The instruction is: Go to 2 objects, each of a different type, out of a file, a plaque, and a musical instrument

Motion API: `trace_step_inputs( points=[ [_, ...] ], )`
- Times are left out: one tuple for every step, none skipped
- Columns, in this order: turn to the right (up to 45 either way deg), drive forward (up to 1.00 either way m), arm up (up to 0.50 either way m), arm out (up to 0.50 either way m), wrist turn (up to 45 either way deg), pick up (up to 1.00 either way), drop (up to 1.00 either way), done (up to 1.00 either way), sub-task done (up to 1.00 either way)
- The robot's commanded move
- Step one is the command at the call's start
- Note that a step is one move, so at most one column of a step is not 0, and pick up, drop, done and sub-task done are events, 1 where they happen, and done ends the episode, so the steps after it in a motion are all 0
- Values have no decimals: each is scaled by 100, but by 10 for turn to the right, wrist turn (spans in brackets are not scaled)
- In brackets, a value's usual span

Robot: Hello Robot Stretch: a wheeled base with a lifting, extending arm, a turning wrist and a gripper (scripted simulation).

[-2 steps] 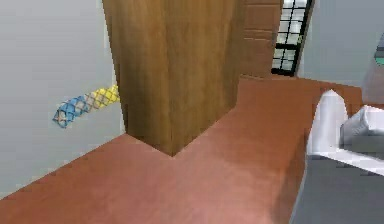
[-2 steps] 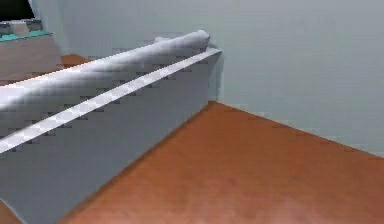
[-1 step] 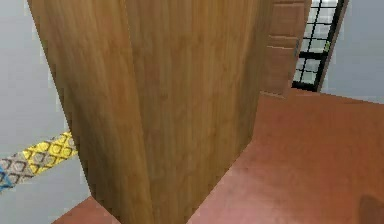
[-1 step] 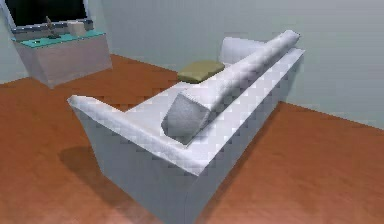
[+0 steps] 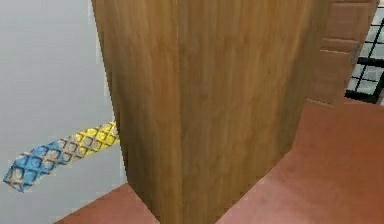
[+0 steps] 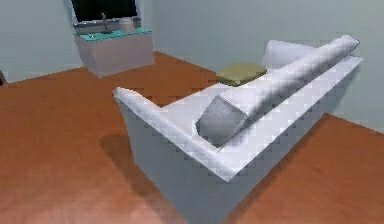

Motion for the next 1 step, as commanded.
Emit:
trace_step_inputs(
  points=[
    [-30,0,0,0,0,0,0,0,0]
  ],
)
